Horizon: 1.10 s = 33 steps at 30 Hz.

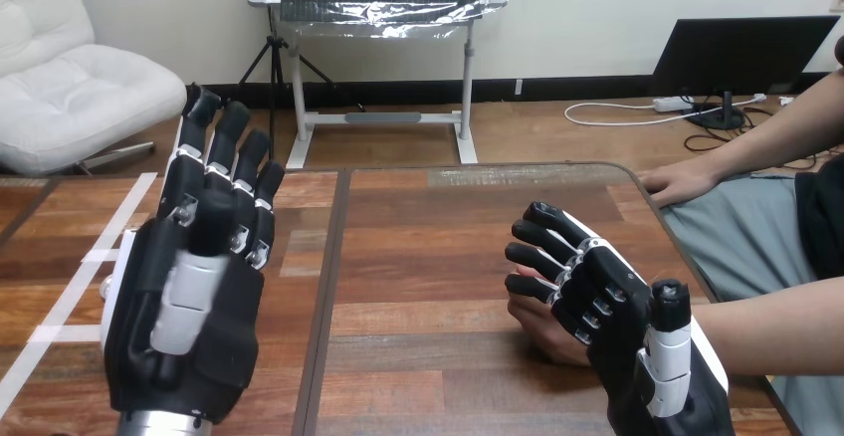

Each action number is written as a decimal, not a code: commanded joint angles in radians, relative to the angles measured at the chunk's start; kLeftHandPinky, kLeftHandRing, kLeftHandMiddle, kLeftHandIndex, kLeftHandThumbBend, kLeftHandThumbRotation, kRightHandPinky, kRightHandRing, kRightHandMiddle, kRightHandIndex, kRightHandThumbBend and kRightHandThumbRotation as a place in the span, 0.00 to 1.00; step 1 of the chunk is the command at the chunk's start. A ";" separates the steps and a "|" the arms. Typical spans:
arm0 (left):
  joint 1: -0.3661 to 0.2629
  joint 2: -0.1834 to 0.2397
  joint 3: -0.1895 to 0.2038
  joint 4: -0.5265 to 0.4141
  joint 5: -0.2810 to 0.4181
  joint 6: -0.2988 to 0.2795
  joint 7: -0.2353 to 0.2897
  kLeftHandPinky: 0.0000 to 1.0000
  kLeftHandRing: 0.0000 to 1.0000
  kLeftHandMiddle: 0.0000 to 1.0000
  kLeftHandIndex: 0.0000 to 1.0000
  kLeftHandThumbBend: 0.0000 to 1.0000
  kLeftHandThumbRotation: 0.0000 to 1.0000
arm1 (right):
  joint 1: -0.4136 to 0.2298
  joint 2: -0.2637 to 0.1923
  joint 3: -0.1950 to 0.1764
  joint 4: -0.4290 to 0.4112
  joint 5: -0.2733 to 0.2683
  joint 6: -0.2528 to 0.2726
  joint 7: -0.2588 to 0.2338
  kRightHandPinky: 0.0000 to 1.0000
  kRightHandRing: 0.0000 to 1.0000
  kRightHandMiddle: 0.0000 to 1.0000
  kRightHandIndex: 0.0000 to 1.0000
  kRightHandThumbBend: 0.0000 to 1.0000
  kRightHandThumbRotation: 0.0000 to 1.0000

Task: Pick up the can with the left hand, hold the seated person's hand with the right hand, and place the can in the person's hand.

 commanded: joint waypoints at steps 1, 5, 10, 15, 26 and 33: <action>-0.059 -0.021 0.031 0.002 0.028 -0.028 0.009 1.00 1.00 1.00 1.00 0.99 0.28 | -0.037 0.009 0.000 -0.041 0.000 -0.023 -0.001 0.80 0.86 0.88 0.87 0.98 1.00; -0.068 -0.013 0.056 -0.001 0.053 -0.032 0.023 1.00 1.00 1.00 1.00 0.96 0.27 | -0.036 0.008 0.000 -0.043 -0.003 -0.022 -0.003 0.80 0.86 0.88 0.87 0.98 1.00; -0.083 -0.008 0.089 0.001 0.068 -0.034 0.040 1.00 1.00 1.00 1.00 0.93 0.26 | -0.035 0.005 0.000 -0.043 -0.009 -0.024 -0.003 0.80 0.86 0.88 0.88 0.98 1.00; -0.106 0.017 0.134 0.001 0.085 -0.034 0.050 1.00 1.00 1.00 1.00 0.97 0.23 | -0.034 0.005 -0.004 -0.039 -0.012 -0.029 -0.005 0.80 0.87 0.88 0.88 0.98 1.00; -0.160 0.054 0.215 -0.014 0.118 -0.030 0.057 1.00 1.00 1.00 1.00 1.00 0.23 | -0.036 0.005 -0.008 -0.035 -0.011 -0.031 -0.005 0.80 0.87 0.87 0.87 0.99 1.00; -0.189 0.081 0.253 -0.042 0.155 -0.006 0.077 1.00 1.00 1.00 1.00 1.00 0.27 | -0.039 0.006 -0.009 -0.032 -0.007 -0.032 -0.001 0.80 0.86 0.87 0.87 0.98 1.00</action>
